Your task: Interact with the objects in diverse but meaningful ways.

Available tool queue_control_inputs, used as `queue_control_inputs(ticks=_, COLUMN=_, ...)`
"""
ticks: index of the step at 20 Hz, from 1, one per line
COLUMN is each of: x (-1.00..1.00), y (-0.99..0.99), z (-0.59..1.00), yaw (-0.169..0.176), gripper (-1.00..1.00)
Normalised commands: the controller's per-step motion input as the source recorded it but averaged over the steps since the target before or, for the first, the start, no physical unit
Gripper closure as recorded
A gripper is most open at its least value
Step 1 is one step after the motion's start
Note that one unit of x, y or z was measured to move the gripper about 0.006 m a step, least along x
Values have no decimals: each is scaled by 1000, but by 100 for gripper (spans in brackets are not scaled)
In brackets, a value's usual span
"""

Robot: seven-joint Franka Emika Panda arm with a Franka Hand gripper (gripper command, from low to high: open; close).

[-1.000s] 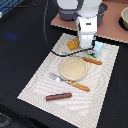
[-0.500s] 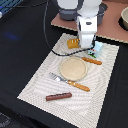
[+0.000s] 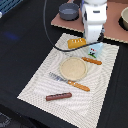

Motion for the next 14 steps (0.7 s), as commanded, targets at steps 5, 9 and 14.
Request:
queue_control_inputs(ticks=5, x=-110, y=-446, z=202, yaw=1, gripper=100)
queue_control_inputs(ticks=9, x=-264, y=-39, z=-146, yaw=28, gripper=-100)
queue_control_inputs(ticks=14, x=-435, y=247, z=-361, yaw=29, gripper=-100)
